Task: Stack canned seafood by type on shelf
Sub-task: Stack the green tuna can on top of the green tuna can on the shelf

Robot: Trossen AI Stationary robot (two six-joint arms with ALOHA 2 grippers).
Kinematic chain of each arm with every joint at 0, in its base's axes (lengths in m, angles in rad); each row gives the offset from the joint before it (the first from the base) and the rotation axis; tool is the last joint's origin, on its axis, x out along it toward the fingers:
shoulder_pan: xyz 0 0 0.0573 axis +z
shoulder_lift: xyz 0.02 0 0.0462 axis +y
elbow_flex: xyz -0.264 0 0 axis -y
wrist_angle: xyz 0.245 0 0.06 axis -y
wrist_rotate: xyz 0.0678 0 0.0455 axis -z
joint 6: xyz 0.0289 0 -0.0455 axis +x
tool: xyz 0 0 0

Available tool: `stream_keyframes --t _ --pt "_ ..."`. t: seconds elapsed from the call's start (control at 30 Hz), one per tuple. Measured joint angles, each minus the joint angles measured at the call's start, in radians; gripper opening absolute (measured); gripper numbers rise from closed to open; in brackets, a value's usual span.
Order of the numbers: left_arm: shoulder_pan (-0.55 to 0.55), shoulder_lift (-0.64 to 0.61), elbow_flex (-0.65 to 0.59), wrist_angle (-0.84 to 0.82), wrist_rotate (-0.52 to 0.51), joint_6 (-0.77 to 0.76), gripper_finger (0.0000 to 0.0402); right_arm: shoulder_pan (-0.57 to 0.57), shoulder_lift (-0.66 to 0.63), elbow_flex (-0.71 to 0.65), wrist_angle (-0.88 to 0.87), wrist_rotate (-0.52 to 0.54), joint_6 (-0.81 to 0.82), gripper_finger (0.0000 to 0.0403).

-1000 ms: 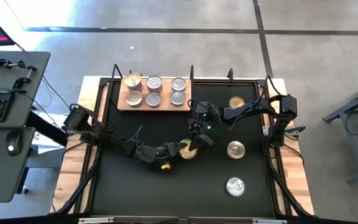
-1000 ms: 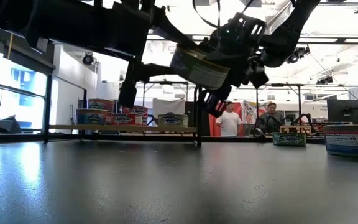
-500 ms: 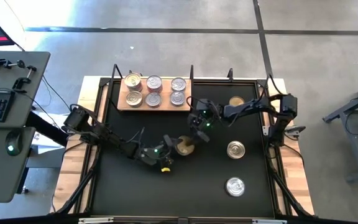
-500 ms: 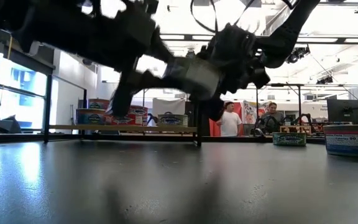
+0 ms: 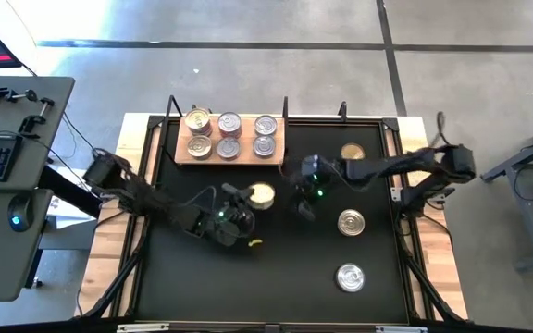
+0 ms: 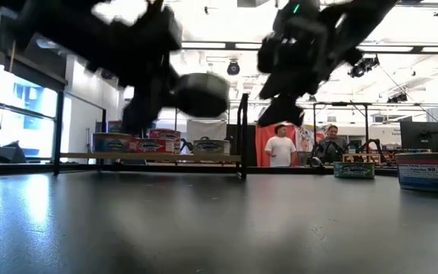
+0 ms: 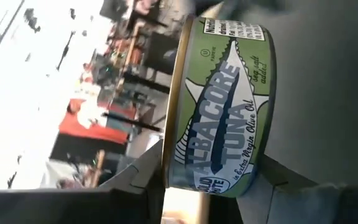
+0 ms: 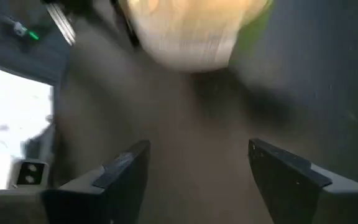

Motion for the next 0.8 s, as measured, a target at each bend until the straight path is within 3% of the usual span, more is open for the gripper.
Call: stream_keyframes --t 0.2,0.3,0.43,0.57,0.8 --pt "0.169 -0.160 0.076 -0.176 0.054 -0.062 0.0130 0.238 -0.113 0.000 -0.173 0.407 0.040 0.0264" --pt "0.317 -0.177 0.141 -0.220 0.178 -0.021 0.0130 0.343 -0.123 0.000 -0.208 0.625 0.062 0.0264" --pt "0.507 -0.138 0.286 -0.323 0.337 0.002 0.0130 0.430 -0.121 -0.001 -0.218 0.832 0.096 0.0264" --pt "0.640 -0.038 0.389 -0.417 0.407 0.061 0.0130 0.466 -0.121 -0.002 -0.233 0.934 0.135 0.0264" --pt "0.737 0.131 0.455 -0.489 0.365 0.165 0.0138 0.462 -0.121 -0.002 -0.242 0.945 0.135 0.0264"
